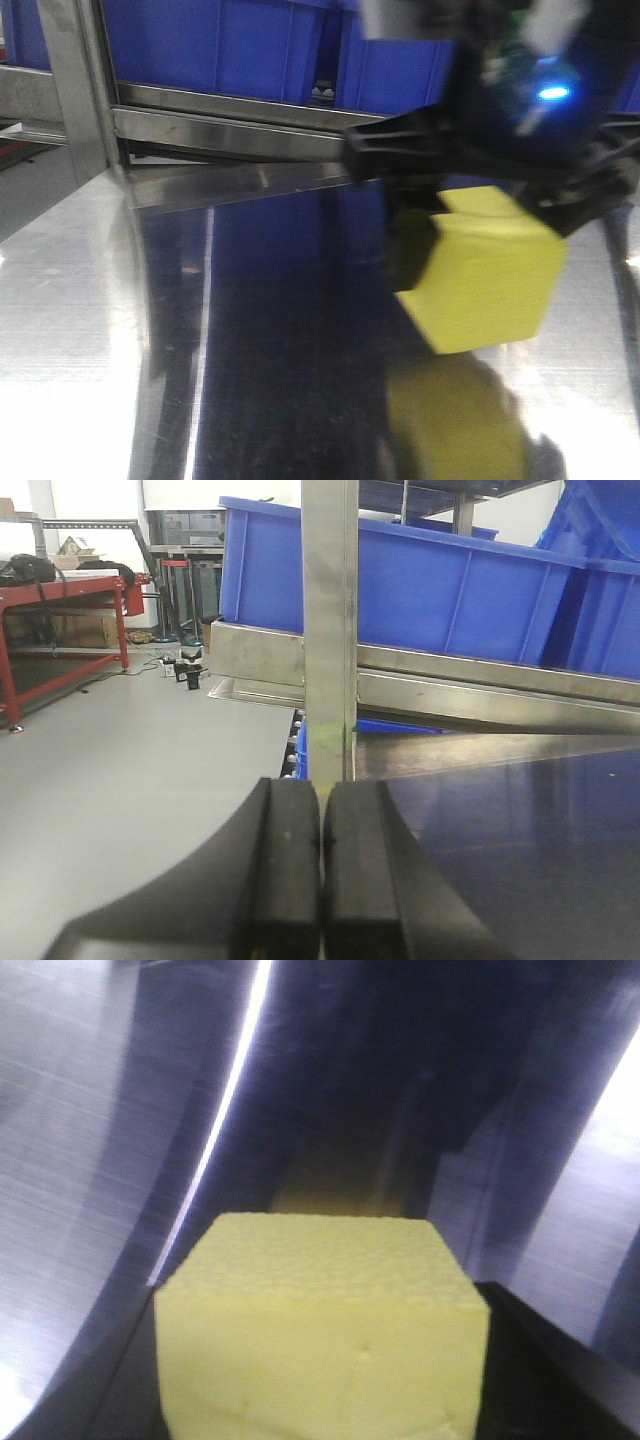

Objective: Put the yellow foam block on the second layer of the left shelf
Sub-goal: 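Close the right gripper on the block and lift it off the table, then raise the held block toward the robot with the right gripper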

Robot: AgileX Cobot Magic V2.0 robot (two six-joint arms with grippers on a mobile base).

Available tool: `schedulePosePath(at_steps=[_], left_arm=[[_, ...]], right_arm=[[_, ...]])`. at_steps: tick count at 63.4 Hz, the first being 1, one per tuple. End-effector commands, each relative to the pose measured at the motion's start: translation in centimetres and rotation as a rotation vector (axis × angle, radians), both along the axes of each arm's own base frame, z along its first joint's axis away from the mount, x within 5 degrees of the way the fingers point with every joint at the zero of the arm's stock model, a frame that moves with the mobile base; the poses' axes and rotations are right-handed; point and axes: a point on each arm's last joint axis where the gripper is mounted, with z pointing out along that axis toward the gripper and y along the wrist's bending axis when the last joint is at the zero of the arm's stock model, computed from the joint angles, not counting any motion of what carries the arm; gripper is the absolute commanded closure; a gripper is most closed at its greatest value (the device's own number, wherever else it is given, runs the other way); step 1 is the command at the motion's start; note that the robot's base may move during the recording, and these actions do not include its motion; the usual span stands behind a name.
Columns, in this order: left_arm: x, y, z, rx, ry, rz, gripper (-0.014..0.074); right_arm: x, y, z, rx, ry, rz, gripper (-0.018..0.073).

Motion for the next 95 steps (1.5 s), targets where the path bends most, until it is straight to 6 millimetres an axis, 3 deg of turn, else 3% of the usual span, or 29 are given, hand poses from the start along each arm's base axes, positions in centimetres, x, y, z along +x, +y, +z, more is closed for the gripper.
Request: schedulePosePath(at_steps=[1, 14, 24, 40, 63, 80, 95], left_arm=[[-0.1, 0.0, -0.1, -0.009, -0.075, -0.006, 0.0472], [-0.1, 0.0, -0.1, -0.009, -0.075, -0.006, 0.0472], [-0.1, 0.0, -0.1, -0.009, -0.075, -0.006, 0.0472], [-0.1, 0.0, -0.1, -0.009, -0.075, -0.006, 0.0472], [-0.1, 0.0, -0.1, -0.009, -0.075, -0.006, 0.0472], [-0.1, 0.0, -0.1, -0.009, -0.075, -0.006, 0.0472], [-0.1, 0.0, -0.1, -0.009, -0.075, -0.006, 0.0472]], right_arm=[[0.0, -2.6, 2.1, 0.052, -0.132, 0.015, 0.0054], [-1.0, -7.8, 1.7, 0.031, -0.271, 0.016, 0.0054], [-2.5, -10.3, 1.5, 0.025, -0.405, 0.016, 0.0054], [-5.5, -13.7, 1.5, 0.045, -0.621, -0.123, 0.0054], [-9.6, -16.3, 3.3, 0.089, -0.915, -0.306, 0.0054], [-12.4, -16.5, 4.9, 0.124, -1.109, -0.317, 0.0054], [-13.9, -16.7, 4.5, 0.146, -1.228, -0.321, 0.0054]])
